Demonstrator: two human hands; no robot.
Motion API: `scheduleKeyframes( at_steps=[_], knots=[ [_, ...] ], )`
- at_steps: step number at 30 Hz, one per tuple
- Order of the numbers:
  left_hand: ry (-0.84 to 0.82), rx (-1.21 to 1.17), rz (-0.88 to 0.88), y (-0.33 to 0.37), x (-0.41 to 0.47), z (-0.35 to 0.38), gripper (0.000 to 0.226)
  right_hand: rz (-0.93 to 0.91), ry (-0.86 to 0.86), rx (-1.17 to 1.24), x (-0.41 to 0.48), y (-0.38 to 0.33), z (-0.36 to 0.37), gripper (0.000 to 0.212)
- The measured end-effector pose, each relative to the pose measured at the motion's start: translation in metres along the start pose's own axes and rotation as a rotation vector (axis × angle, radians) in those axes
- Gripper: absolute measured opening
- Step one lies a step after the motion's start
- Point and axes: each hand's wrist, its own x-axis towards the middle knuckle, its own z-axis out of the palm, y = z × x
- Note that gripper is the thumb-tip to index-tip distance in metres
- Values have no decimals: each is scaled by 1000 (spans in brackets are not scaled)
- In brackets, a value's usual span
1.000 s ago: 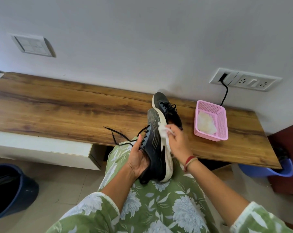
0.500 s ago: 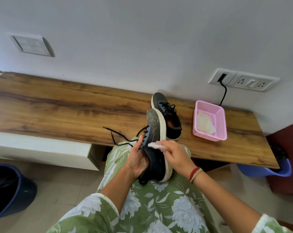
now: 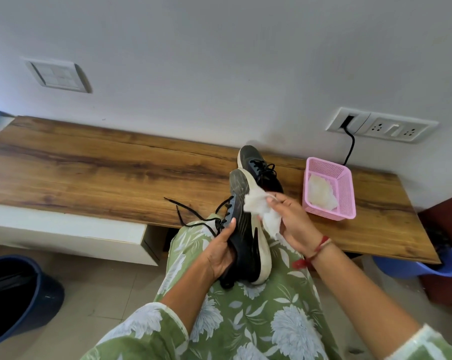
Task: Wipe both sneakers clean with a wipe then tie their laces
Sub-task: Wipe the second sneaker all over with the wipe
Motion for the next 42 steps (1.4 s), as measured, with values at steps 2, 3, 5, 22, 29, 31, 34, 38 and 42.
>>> scheduleKeyframes(
  at_steps=[2,3,5,22,29,31,34,38,42],
  knots=[
    [25,0,4,1,-2,2,43,23,48,163,11,-10,5,22],
    [33,0,8,1,-3,1,42,30,68,166,17,-12,11,20],
    [52,6,29,0,-4,1,42,-62,143,-58,26,-12,22,19],
    [40,5,69,2,-4,3,37,-680,-70,-1279,23,20,20,35],
    [26,-55,72,2,-3,1,41,-568,34,-1238,17,46,33,31],
    [13,-54,65,3,-3,1,42,-552,-9,-1152,8,46,26,30],
    [27,-24,52,3,-3,1,40,-452,-12,-1083,10,27,15,25],
    [51,-15,48,3,-3,7,31,-431,229,-952,28,11,23,28],
    [45,-62,68,5,-5,7,32,-444,107,-1121,27,37,44,34]
  ],
)
